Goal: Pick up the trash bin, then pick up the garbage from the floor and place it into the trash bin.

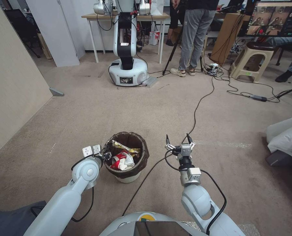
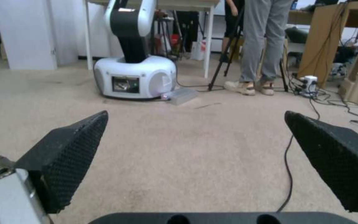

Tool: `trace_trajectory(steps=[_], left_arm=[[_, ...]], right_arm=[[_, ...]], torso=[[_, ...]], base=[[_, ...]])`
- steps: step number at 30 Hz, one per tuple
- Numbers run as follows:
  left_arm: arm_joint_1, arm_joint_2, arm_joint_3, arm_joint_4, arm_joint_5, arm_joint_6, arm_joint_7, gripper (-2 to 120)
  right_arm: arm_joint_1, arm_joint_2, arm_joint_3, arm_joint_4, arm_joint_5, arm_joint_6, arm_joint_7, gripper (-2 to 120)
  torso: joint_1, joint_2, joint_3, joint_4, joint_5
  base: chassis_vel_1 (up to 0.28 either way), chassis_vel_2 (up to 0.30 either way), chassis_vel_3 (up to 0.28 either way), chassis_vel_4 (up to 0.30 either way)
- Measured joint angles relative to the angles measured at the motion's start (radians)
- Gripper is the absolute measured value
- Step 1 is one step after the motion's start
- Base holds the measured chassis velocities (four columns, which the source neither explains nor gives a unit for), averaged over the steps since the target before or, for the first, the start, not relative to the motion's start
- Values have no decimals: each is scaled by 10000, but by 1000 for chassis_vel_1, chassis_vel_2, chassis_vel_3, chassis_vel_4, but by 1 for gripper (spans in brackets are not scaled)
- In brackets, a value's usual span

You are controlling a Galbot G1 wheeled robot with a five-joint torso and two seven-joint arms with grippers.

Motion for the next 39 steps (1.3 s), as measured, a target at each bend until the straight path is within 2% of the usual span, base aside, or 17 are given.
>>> trace_trajectory(steps=[4,6,9,10,11,12,15,18,20,22,24,26,27,29,30,33,39], left_arm=[[30,-25,-8,-19,251,-71,159,68],[94,-46,-19,-93,522,-154,307,80],[134,-56,-30,-146,648,-195,368,85],[301,-82,-76,-361,1195,-429,608,95],[301,-82,-76,-361,1195,-429,608,95],[453,-82,-152,-590,1823,-648,835,98],[744,-81,-271,-951,2786,-1004,1172,99],[1203,-138,-477,-1509,4319,-1683,1636,100],[1303,-172,-518,-1602,4676,-1868,1746,100],[1600,-313,-684,-1837,6000,-2485,2123,100],[1673,-344,-724,-1903,6201,-2607,2183,100],[2150,-547,-963,-2230,7354,-3300,2599,100],[2150,-547,-963,-2230,7354,-3300,2599,100],[2713,-913,-1353,-2319,9150,-4279,3137,100],[2713,-913,-1353,-2319,9150,-4279,3137,100],[3349,-1582,-1626,-2215,10802,-5463,3405,100],[3802,-2249,-1632,-1719,11787,-6634,3464,100]], right_arm=[[-29,8,-7,0,-17,6,0,100],[-63,16,-5,5,-32,13,0,100],[-73,27,-3,11,-34,17,0,100],[-78,112,10,29,-34,54,-1,100],[-78,112,10,29,-34,54,-1,100],[-78,155,27,51,-34,63,0,100],[-75,237,66,79,-32,72,4,100],[-78,383,174,82,-31,112,11,100],[-80,406,189,82,-31,121,14,100],[-92,502,275,83,-49,134,42,100],[-97,517,291,86,-57,135,45,100],[-170,650,483,142,-179,186,45,100],[-170,650,483,142,-179,186,45,100],[-293,850,722,162,-313,289,39,100],[-293,850,722,162,-313,289,39,100],[-495,1156,1157,162,-523,452,-11,100],[-733,1493,1649,148,-808,666,-116,100]], torso=[[0,-1,1,0,-2],[1,-2,3,-2,-7],[1,-2,4,-2,-9],[2,-3,6,-4,-16],[2,-3,6,-4,-16],[2,-3,5,-4,-9],[2,-3,4,-4,2],[2,-3,1,-2,3],[2,-3,1,-1,2],[2,-3,1,-3,1],[2,-3,1,-3,2],[2,-3,1,-2,0],[2,-3,1,-2,0],[1,-2,0,-1,4],[1,-2,0,-1,4],[1,-2,-1,-2,3],[1,-2,-1,2,4]], base=[[0,0,0,0],[0,0,0,0],[0,0,0,0],[0,0,0,0],[0,0,0,0],[0,0,0,0],[0,0,0,0],[0,0,0,0],[0,0,0,0],[0,0,0,0],[0,0,0,0],[0,0,0,0],[0,0,0,0],[0,0,0,0],[0,0,0,0],[0,0,0,0],[0,0,0,0]])
